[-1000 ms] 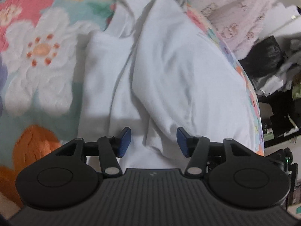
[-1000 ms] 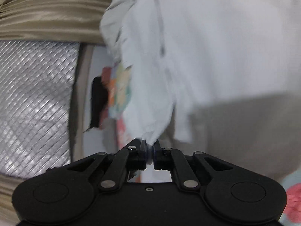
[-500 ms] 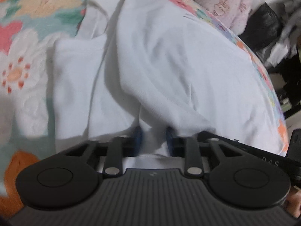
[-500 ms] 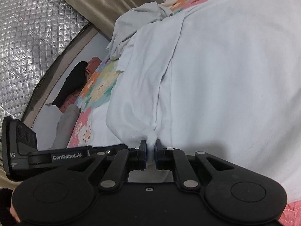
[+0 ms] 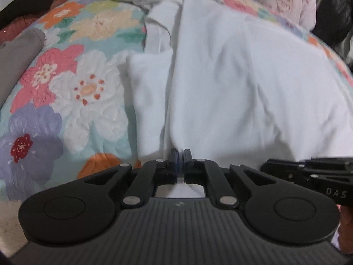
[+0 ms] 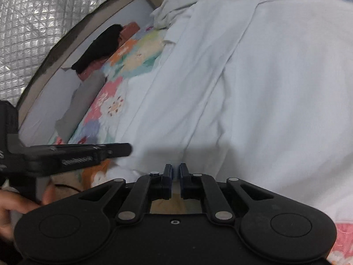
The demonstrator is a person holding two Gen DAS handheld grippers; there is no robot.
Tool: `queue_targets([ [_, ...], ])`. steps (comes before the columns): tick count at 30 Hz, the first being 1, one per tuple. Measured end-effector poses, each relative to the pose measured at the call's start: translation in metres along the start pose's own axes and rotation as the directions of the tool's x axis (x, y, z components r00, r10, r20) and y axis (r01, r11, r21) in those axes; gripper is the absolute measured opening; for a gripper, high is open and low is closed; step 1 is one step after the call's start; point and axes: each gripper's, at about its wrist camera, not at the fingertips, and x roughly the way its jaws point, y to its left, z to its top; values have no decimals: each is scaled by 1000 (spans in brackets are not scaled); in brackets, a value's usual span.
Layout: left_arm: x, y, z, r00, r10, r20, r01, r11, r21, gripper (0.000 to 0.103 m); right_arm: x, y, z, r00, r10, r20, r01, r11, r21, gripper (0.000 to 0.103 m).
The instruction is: Fold clothes
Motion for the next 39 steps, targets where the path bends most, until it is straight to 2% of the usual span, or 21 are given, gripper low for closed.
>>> queue_targets([
  [3,-5,-2,0,1000,16,23,-16,1000,1,7,-10,4,3,1000,8,4,-8,1000,-18,4],
  [6,-11,0,1,998,-5,60,6,1000,-25,7,-15,13,-1,996,-89,8,90,991,-103,6],
  [8,-24,-4,9,983,-104,150,106,994,-5,11,-18,20,-5,985,-155,75,166,971,-170,9],
  [9,-29,-7,13,970,-160,182,159,987,21,19,-19,24,-6,978,-160,132,185,961,-205,10],
  [11,-27,-14,20,953,-229,199,225,973,46,29,-18,31,-4,973,-133,188,178,952,-249,21],
  [12,-20,-15,23,952,-245,182,241,970,40,29,-14,31,-4,973,-135,188,181,949,-260,37],
  [13,-8,-16,25,959,-247,139,246,969,21,29,-7,30,-5,973,-159,168,199,944,-262,40],
  [15,21,-13,23,975,-223,14,223,974,-31,29,7,26,-7,970,-207,127,234,934,-268,39],
  [16,35,-10,19,978,-201,-54,198,979,-49,27,14,25,-9,967,-231,107,252,929,-272,38],
  [17,43,-8,14,978,-190,-85,185,981,-57,26,21,23,-10,963,-254,87,269,923,-276,38],
  [22,33,-15,12,984,-170,-47,170,985,1,29,-2,12,-16,971,-227,75,239,941,-239,39],
  [24,28,-21,13,983,-183,-8,183,983,26,29,-21,2,-16,970,-223,99,238,954,-183,41],
  [26,12,-34,17,970,-239,53,236,970,55,30,-46,-17,-18,970,-201,137,214,973,-90,41],
  [27,5,-43,19,961,-266,80,259,962,85,34,-60,-27,-19,966,-203,157,213,976,-46,42],
  [29,-3,-66,22,950,-296,104,276,946,167,45,-84,-48,-23,951,-247,185,248,969,17,49],
  [31,4,-98,23,953,-296,62,274,933,233,46,-106,-65,-29,921,-343,188,342,939,39,53],
  [32,12,-114,24,950,-311,26,295,923,248,46,-117,-74,-31,902,-390,188,387,921,50,55],
  [35,35,-153,20,917,-392,-76,398,880,257,46,-153,-106,-37,824,-543,162,539,839,73,57],
  [37,44,-181,11,896,-428,-119,444,851,280,46,-182,-135,-45,798,-582,155,554,810,192,57],
  [39,51,-207,3,887,-436,-153,462,830,313,46,-202,-161,-59,796,-585,154,514,788,340,57],
])
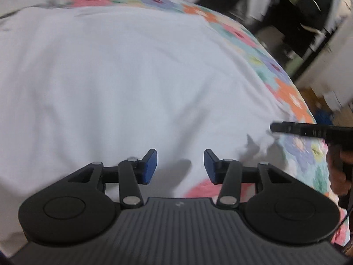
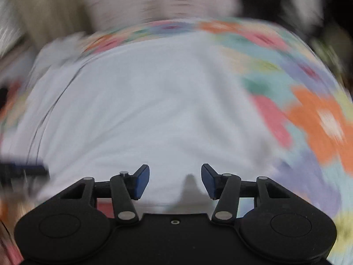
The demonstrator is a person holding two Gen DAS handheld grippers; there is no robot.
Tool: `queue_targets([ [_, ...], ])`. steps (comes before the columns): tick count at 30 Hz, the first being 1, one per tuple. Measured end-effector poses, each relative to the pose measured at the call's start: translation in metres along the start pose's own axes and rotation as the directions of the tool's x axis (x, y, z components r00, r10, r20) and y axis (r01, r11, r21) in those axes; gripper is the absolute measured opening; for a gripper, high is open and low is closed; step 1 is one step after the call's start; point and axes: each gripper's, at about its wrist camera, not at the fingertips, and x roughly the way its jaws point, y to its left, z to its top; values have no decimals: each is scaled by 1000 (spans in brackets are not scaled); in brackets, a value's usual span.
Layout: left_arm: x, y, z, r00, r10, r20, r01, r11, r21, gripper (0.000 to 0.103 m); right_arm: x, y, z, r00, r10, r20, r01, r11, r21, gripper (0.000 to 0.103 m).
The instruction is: Fold clothes
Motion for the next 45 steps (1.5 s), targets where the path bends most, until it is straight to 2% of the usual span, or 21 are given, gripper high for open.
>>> queue_targets([
  [2,15,-21,-4,999,3,-34,-1,999,54,47,0,-29,-5,1000,-9,-4,10,991,131,57],
  [4,29,-30,-6,998,32,-47,-27,993,113,56,5,-41,-13,999,-39,-33,45,979,197,58],
  [6,39,-31,-5,998,44,-55,-36,991,129,58,8,-46,-23,997,-59,-52,70,966,247,61],
  [8,41,-27,-5,998,27,-49,-22,995,94,57,8,-54,-34,999,-43,-17,46,951,305,64],
  [9,43,-25,-5,999,6,-43,-3,998,61,57,9,-58,-37,999,-32,17,24,941,338,70],
  [11,47,-14,-4,999,-42,-28,41,998,-41,58,16,-63,-37,994,-12,110,-32,922,387,71],
  [12,46,-10,-5,998,-61,-20,59,994,-96,58,21,-63,-36,990,-16,139,-38,924,380,71],
  [13,43,-8,-6,997,-81,-15,78,989,-127,58,26,-63,-34,986,-20,168,-45,927,372,66],
  [14,43,-8,-4,995,-96,-16,93,987,-128,58,31,-63,-33,980,-23,197,-51,930,364,51],
  [15,41,-10,-3,995,-100,-19,97,989,-112,58,30,-61,-32,974,-34,225,-47,936,348,8],
  [20,39,-18,-6,991,-125,-51,119,987,-106,59,-5,-48,-38,932,-111,346,27,971,239,3],
  [24,55,-26,-8,993,-80,-86,76,996,-52,60,15,-64,-49,954,-101,283,3,945,327,3],
  [27,50,-24,-1,991,-88,-105,83,995,-52,60,14,-57,-45,951,-99,292,6,953,304,4],
  [29,35,-16,7,993,-90,-82,83,993,-82,60,9,-49,-38,947,-93,308,5,962,274,4],
  [34,-30,32,27,1000,26,12,-24,990,-138,60,-3,0,-4,929,118,350,-165,981,106,5],
  [38,-82,79,26,994,75,84,-56,977,-206,60,14,78,7,920,286,267,-273,958,-87,5],
  [41,-114,115,18,987,102,124,-65,960,-271,60,24,149,7,892,408,193,-358,900,-248,6],
  [43,-131,139,8,984,104,145,-53,945,-323,60,32,199,3,856,504,114,-443,830,-339,6],
  [45,-139,161,-3,984,62,168,8,923,-385,59,38,242,-6,812,583,27,-528,754,-391,6],
])
